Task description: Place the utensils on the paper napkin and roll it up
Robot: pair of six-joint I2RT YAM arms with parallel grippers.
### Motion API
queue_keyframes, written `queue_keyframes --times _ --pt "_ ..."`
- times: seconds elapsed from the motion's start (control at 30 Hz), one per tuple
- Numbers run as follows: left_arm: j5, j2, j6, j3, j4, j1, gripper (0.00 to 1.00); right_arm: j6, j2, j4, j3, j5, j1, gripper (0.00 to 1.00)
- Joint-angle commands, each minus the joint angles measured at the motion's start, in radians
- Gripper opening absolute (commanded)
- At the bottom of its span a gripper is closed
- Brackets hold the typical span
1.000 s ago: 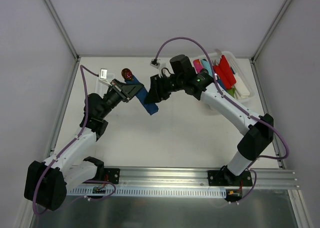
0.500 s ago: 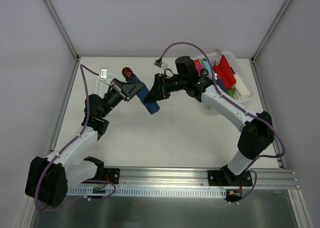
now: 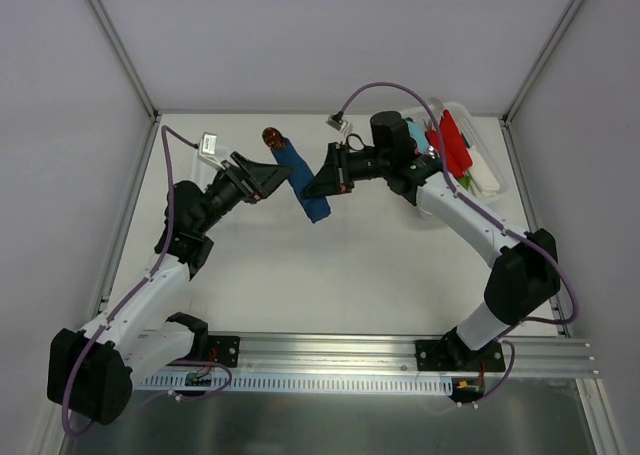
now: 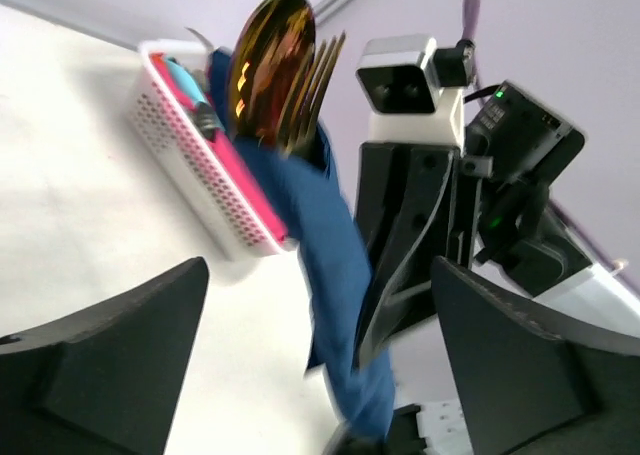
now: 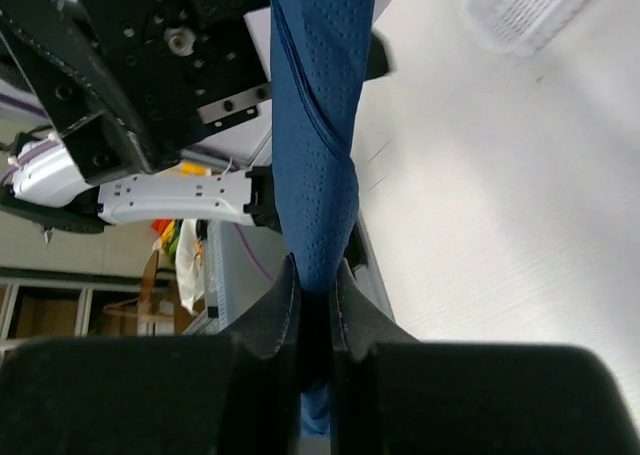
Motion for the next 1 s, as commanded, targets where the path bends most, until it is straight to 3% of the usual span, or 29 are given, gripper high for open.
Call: queue_keyframes --times 0.0,0.13,0.27,0.43,0.6,0.77,0.97 --pt "-0.033 -0.080 0.170 0.074 -0.155 0.003 0.99 -0.050 -0.101 0.028 -0.009 0.002 -0.070 0.00" --pt "-0.068 -0.129 0.234 0.091 -0.248 0.010 0.99 -0.130 -0.151 -0.050 -0.020 -0.032 -0.176 0.00" --pt "-0.037 -0.119 0.288 0.125 -0.334 0.011 0.99 -0.291 -0.171 -0.184 -0.009 -0.112 -0.361 0.00" --pt "0.047 -0.048 0.311 0.158 -0.369 0.010 0.99 -0.718 -0.115 -0.601 0.119 -0.150 -0.552 0.00" --pt "0.115 0.032 0.303 0.180 -0.373 0.006 0.99 -0.998 0.037 -0.919 0.302 -0.129 -0.738 0.00" --pt "0.102 0.032 0.314 0.155 -0.359 -0.003 0.99 -1.210 0.179 -1.038 0.432 -0.055 -0.871 0.00" --pt "0.101 0.036 0.323 0.126 -0.343 -0.003 0.99 -1.291 0.334 -1.043 0.555 -0.027 -0.946 0.00"
